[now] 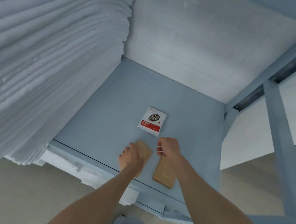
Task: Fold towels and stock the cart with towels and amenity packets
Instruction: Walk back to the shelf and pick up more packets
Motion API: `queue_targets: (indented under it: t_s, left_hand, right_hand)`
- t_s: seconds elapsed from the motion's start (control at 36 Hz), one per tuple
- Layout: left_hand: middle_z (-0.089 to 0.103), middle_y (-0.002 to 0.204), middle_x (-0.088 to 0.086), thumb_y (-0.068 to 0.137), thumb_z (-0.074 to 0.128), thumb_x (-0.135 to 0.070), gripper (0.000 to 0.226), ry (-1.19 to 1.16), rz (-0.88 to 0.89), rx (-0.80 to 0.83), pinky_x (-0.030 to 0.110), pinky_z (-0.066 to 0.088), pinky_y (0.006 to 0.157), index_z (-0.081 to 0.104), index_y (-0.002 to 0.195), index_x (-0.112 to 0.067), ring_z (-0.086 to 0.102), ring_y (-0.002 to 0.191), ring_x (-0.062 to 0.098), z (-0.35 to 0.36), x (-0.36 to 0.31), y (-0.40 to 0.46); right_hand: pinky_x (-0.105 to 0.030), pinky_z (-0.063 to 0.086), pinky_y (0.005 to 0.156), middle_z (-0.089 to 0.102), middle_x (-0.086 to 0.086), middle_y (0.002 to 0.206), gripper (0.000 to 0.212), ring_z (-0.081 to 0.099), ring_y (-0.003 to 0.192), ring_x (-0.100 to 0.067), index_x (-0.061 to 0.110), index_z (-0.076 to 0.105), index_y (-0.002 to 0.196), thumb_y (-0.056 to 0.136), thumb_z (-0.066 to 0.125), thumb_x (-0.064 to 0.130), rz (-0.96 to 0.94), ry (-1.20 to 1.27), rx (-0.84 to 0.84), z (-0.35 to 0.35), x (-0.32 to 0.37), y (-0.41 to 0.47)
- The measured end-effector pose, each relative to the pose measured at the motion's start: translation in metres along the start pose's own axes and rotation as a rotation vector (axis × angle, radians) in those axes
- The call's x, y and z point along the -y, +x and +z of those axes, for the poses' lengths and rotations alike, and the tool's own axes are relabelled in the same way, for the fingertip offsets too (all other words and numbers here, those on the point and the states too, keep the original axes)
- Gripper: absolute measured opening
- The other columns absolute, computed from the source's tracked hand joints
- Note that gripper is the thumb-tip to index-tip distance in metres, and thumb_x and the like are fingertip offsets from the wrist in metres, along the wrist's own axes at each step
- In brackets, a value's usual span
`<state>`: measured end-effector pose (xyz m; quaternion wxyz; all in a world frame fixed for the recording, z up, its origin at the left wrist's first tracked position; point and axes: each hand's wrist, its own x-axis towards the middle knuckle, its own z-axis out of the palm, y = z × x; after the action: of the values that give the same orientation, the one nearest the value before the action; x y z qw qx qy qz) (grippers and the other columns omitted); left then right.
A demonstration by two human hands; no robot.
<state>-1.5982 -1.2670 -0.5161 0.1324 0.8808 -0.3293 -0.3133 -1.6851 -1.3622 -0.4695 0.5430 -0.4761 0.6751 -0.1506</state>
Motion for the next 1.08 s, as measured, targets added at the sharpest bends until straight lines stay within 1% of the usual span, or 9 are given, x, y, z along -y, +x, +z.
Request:
queue_targets:
  t_s: [0.11,0.19,0.28,0.42,0.5,0.69,0.92,1.03,1.08]
  left_hand:
    - [0.059,0.127,0.013,0.094,0.056,-0.03,0.041,-0.112,-0.008,0.051,0.037,0.045,0.095,0.048,0.127,-0.008,0.059,0.118,0.032,-0.021,0.008,0.006]
    - [0.065,0.12,0.013,0.086,0.069,-0.03,0.044,-0.304,-0.035,0.074,0.036,0.049,0.09,0.056,0.121,-0.006,0.061,0.113,0.032,-0.044,0.022,0.009]
    - [0.065,0.118,0.016,0.088,0.069,-0.029,0.043,-0.492,-0.108,0.04,0.036,0.051,0.084,0.058,0.12,-0.003,0.061,0.108,0.033,-0.071,0.034,0.012]
    - [0.065,0.118,0.02,0.09,0.067,-0.022,0.043,-0.683,-0.151,-0.05,0.047,0.053,0.094,0.057,0.124,0.001,0.062,0.11,0.037,-0.124,0.038,0.011]
    - [0.067,0.115,0.018,0.089,0.069,-0.019,0.037,-0.796,-0.134,-0.073,0.045,0.054,0.089,0.059,0.12,-0.002,0.065,0.106,0.035,-0.144,0.041,0.005]
    - [0.07,0.114,0.014,0.087,0.074,-0.02,0.038,-1.017,-0.109,0.03,0.051,0.056,0.093,0.061,0.119,-0.005,0.068,0.105,0.032,-0.149,0.057,-0.018]
    - [0.067,0.119,0.016,0.093,0.066,-0.018,0.035,-1.04,-0.178,0.086,0.05,0.055,0.095,0.058,0.123,-0.003,0.066,0.107,0.034,-0.144,0.068,-0.032]
    - [0.068,0.117,0.018,0.095,0.063,-0.017,0.032,-1.086,-0.159,0.108,0.041,0.059,0.077,0.058,0.123,-0.003,0.068,0.1,0.033,-0.147,0.078,-0.04]
    - [0.067,0.118,0.018,0.095,0.062,-0.017,0.032,-1.112,-0.15,0.074,0.044,0.06,0.079,0.056,0.124,-0.006,0.068,0.099,0.033,-0.152,0.085,-0.045]
  right_hand:
    - [-0.03,0.054,0.055,0.06,-0.011,0.071,0.01,0.057,0.056,-0.022,0.005,0.061,0.075,0.084,0.055,0.006,-0.053,-0.108,-0.024,0.002,0.006,0.005]
    - [-0.038,0.056,0.074,0.061,-0.014,0.075,0.012,0.06,0.065,-0.027,0.005,0.062,0.077,0.085,0.054,0.006,-0.095,-0.203,-0.067,0.007,0.016,0.015]
    - [-0.034,0.05,0.072,0.063,-0.016,0.091,0.012,0.06,0.078,-0.027,0.004,0.062,0.092,0.088,0.058,0.014,-0.103,-0.212,-0.105,0.019,0.028,0.026]
    - [-0.038,0.048,0.102,0.057,-0.016,0.131,0.063,0.055,0.122,-0.032,0.003,0.053,0.13,0.085,0.07,0.043,0.008,-0.223,-0.163,0.052,0.043,0.044]
    - [-0.034,0.037,0.106,0.05,-0.013,0.137,0.076,0.044,0.129,-0.03,0.003,0.044,0.137,0.088,0.06,0.059,0.068,-0.392,-0.248,0.067,0.047,0.049]
    - [-0.035,0.037,0.108,0.056,-0.013,0.134,0.043,0.053,0.125,-0.03,0.003,0.049,0.131,0.093,0.06,0.021,0.133,-0.462,-0.252,0.079,0.047,0.059]
    - [-0.042,0.055,0.089,0.066,-0.02,0.124,0.038,0.065,0.111,-0.034,-0.001,0.06,0.124,0.089,0.069,0.009,-0.031,-0.107,-0.058,0.089,0.033,0.033]
    - [-0.031,0.057,0.052,0.068,-0.023,0.108,0.03,0.066,0.076,-0.031,-0.005,0.062,0.117,0.088,0.066,-0.004,0.0,0.195,0.153,0.08,0.03,-0.01]
    - [-0.034,0.06,0.057,0.069,-0.023,0.097,0.023,0.066,0.07,-0.03,-0.004,0.062,0.111,0.088,0.062,-0.008,0.012,0.363,0.227,0.069,0.034,-0.036]
